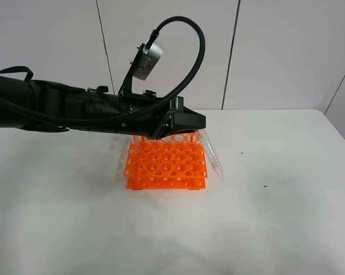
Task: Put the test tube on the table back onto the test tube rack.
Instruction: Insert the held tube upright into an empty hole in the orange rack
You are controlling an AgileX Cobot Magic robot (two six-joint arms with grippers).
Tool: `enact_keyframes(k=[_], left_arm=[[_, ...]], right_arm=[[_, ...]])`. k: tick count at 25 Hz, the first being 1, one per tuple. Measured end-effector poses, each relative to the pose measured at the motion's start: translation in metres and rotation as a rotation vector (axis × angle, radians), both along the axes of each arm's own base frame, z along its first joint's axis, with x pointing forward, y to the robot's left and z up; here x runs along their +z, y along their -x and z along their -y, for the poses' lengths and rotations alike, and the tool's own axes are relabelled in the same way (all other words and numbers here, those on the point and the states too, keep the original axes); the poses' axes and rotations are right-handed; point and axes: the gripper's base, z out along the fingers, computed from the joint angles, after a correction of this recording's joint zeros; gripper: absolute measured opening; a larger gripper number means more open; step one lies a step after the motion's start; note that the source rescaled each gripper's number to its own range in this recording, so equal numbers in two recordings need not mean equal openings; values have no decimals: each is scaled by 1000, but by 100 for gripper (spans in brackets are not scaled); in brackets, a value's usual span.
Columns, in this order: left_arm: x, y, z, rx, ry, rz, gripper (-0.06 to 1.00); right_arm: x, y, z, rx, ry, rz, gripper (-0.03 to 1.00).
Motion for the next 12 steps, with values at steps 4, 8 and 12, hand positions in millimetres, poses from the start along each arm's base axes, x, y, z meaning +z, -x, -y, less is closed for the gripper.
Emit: enact_keyframes(k=[4, 8, 12], left_arm=[[5, 2, -1, -1, 8, 12, 0], [32, 9, -12, 22, 48, 34, 0], [62, 27, -27, 8, 25, 74, 0]], right_arm=[[0, 0, 1, -8, -3, 1, 94], [0, 0, 1, -9, -4, 2, 94], [0, 0, 1, -9, -5, 2, 94]])
